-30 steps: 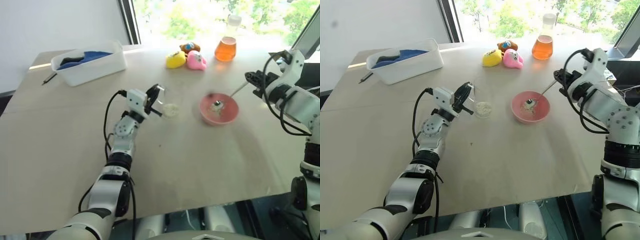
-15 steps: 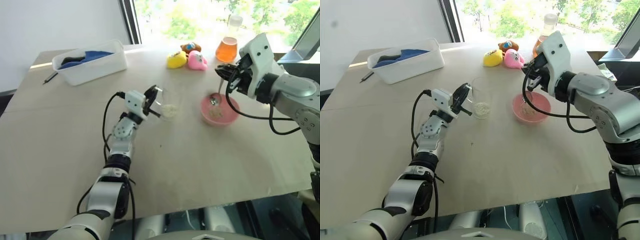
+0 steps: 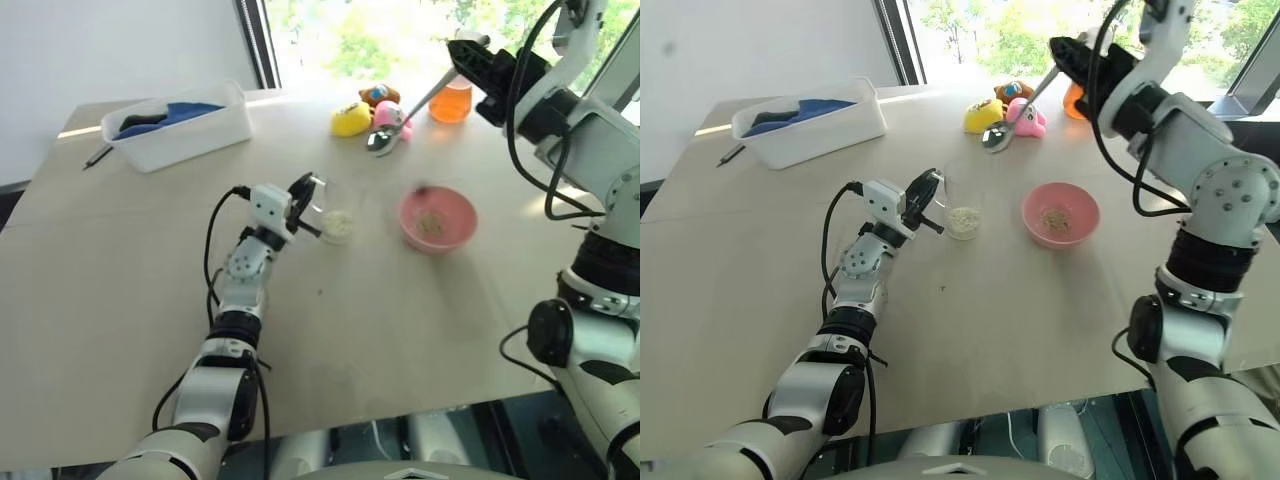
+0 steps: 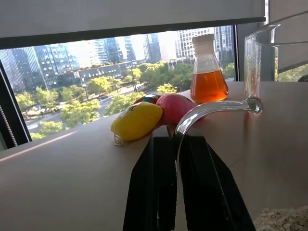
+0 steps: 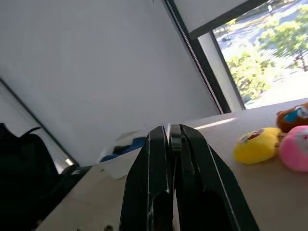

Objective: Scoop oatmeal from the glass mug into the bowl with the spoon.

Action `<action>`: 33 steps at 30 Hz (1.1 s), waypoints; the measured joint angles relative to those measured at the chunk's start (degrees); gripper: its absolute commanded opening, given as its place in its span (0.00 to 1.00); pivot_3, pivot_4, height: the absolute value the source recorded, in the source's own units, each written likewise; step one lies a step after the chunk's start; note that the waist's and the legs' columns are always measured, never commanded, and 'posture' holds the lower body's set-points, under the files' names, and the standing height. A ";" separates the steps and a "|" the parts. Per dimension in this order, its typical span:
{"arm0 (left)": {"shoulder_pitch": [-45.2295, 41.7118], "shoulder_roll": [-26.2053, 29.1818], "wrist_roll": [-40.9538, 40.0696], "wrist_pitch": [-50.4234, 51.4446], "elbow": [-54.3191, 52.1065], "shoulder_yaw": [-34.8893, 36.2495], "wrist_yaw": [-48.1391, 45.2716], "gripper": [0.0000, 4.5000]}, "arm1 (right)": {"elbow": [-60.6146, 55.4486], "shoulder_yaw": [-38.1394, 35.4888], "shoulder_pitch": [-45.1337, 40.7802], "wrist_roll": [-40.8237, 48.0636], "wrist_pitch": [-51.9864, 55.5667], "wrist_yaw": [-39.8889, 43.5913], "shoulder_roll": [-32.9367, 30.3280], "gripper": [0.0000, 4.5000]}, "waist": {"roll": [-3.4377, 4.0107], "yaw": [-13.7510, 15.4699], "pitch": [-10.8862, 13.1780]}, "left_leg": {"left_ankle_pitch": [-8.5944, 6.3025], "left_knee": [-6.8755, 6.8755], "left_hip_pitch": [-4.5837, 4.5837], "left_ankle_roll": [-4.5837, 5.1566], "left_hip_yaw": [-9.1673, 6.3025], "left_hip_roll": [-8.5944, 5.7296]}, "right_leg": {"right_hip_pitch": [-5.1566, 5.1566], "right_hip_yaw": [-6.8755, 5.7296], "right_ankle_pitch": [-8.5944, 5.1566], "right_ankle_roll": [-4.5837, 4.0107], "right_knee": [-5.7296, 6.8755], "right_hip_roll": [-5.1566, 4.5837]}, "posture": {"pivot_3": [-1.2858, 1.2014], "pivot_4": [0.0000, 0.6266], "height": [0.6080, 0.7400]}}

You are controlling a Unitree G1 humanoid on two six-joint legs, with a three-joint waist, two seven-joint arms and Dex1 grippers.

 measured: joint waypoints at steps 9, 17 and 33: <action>0.43 -0.59 0.04 0.01 -1.07 -0.22 0.00 0.01 | 1.48 5.12 3.34 -3.30 -1.46 0.22 2.87 0.00 | 0.00 -0.19 0.00 | 0.00 0.01 0.00 0.00 0.00 -0.03 | -0.02 0.01 0.00 0.00 0.04 0.02 | 0.52 0.24 1.00; 2.44 -0.67 -0.08 1.23 -3.88 -0.25 -0.52 0.00 | 4.88 9.75 4.54 -11.21 -5.21 6.09 3.42 0.08 | 0.01 -0.87 0.00 | 0.00 0.01 0.01 0.00 -0.01 -0.03 | -0.03 0.01 0.00 0.00 0.05 0.02 | 0.52 0.24 1.00; 6.30 -0.66 -0.09 3.75 -8.26 -0.23 0.19 0.24 | 4.05 8.50 4.38 -13.19 -6.34 8.22 4.46 0.70 | 0.02 -1.51 -0.01 | 0.00 0.02 0.05 0.00 0.00 -0.02 | -0.04 0.07 0.00 0.00 0.14 0.02 | 0.52 0.24 1.00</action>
